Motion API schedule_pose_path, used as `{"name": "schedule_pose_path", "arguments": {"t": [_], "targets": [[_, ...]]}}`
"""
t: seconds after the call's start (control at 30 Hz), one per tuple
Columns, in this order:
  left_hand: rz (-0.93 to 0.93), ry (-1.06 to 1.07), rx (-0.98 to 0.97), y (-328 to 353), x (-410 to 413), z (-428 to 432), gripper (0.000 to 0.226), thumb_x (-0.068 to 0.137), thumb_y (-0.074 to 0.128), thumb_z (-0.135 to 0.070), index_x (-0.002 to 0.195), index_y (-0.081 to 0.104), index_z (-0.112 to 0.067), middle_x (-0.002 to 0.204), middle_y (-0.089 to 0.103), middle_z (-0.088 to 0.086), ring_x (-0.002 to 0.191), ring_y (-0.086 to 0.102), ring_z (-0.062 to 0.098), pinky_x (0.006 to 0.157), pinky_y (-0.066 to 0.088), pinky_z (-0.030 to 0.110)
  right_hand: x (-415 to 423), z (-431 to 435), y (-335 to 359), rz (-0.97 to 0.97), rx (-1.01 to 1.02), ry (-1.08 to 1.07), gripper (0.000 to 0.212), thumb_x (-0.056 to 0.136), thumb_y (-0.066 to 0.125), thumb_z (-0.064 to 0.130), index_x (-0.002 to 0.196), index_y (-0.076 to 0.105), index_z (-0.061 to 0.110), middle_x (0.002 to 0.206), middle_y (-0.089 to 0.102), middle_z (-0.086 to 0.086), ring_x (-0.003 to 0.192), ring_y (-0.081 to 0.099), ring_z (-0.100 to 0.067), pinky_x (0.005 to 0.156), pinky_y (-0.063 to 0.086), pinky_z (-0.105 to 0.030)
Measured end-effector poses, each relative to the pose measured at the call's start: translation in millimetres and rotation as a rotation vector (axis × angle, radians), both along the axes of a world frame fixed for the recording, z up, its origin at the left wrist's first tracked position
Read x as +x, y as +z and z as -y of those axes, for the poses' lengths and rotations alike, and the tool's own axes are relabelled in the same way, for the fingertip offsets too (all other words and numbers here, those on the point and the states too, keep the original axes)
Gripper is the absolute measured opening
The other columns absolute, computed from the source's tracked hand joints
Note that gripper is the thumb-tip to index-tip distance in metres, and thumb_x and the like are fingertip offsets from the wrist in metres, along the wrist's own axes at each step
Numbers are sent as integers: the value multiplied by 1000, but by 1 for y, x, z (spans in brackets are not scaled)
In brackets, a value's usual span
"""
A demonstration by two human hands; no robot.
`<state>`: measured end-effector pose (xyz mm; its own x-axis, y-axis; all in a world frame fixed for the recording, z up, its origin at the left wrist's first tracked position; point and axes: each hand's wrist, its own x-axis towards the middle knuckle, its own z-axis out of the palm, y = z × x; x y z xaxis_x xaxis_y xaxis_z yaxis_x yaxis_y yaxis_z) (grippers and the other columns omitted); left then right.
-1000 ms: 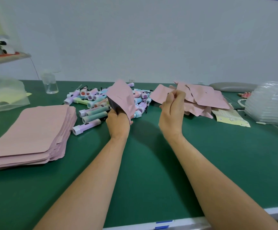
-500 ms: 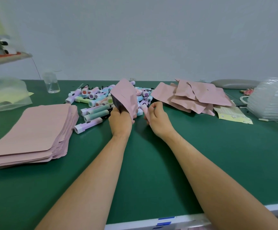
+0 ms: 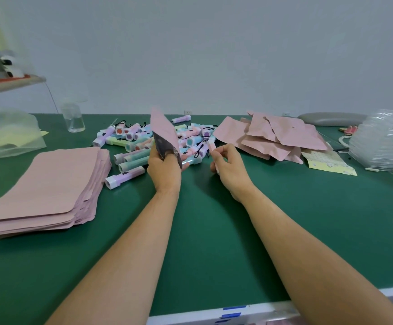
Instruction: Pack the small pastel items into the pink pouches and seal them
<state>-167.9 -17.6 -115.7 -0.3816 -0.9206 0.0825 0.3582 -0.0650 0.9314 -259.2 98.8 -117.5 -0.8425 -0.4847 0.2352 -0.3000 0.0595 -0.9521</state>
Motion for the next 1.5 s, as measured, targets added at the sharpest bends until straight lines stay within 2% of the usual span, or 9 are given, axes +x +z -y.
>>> {"name": "schedule_pose_path", "arguments": {"t": [0.33, 0.4, 0.47, 0.6, 0.93, 1.1, 1.23, 1.33, 1.5], "targets": [[-82, 174, -27, 9, 5, 5, 23, 100, 66, -9, 120, 77, -12, 98, 78, -11, 68, 75, 4, 67, 58, 19, 3, -9, 9, 131, -164, 56, 25, 103, 50, 19, 127, 57, 21, 112, 70, -2, 78, 64, -13, 75, 56, -36], [-108, 190, -40, 13, 7, 3, 17, 99, 70, -15, 114, 79, -15, 97, 79, -11, 79, 77, 8, 73, 60, 24, 6, -13, 12, 97, -148, 48, 19, 96, 55, 32, 104, 67, 20, 91, 67, 3, 68, 50, -16, 63, 44, -38], [-148, 185, -50, 17, 9, 1, 14, 96, 76, -21, 109, 80, -17, 101, 80, -4, 89, 76, 14, 77, 59, 26, 9, -14, 14, -11, -154, -24, 48, 86, 69, 48, 79, 54, 4, 71, 41, -9, 66, 32, -25, 60, 29, -39], [-184, 126, -91, 23, 11, -5, 11, 90, 82, -22, 100, 81, -19, 101, 81, -2, 97, 75, 17, 81, 59, 27, 9, -19, 12, -150, -89, -163, 78, 70, 83, 65, 65, 36, 2, 67, 24, -11, 63, 22, -19, 52, 17, -25], [-140, 120, -165, 28, 14, -10, 49, 85, 84, -9, 132, 72, -12, 123, 74, -11, 103, 68, -12, 87, 57, 15, 4, -20, 13, -161, -106, -1, 45, 95, 67, 50, 82, 65, 7, 68, 48, 0, 66, 48, -16, 61, 46, -41], [-172, 209, -262, 33, 17, -17, 37, 91, 81, -13, 127, 76, -15, 122, 76, -10, 106, 69, -10, 90, 56, 17, 7, -18, 18, -237, -173, 19, 41, 101, 63, 47, 85, 58, 9, 64, 46, 5, 61, 39, -19, 58, 33, -33], [-170, 253, -338, 33, 18, -16, 21, 90, 79, -13, 111, 83, -16, 106, 81, 2, 116, 72, 26, 85, 60, 47, 8, -20, 22, -172, -310, 0, 20, 99, 66, 42, 110, 62, 26, 105, 72, 19, 101, 66, -1, 85, 49, -28], [-80, 279, -411, 28, 18, -15, 27, 84, 76, -2, 108, 83, -13, 108, 80, 0, 111, 73, 13, 91, 60, 43, 5, -25, 26, -245, -245, -41, 20, 89, 80, 38, 104, 78, 24, 120, 60, 19, 117, 57, 1, 100, 47, -31], [45, 309, -613, 24, 22, -15, 35, 84, 77, -1, 117, 81, -10, 122, 77, 3, 119, 69, 10, 103, 54, 30, 12, -33, 37, -346, -348, 30, 18, 82, 88, 27, 96, 83, 18, 84, 68, 8, 70, 44, -10, 66, 44, -29]]}}
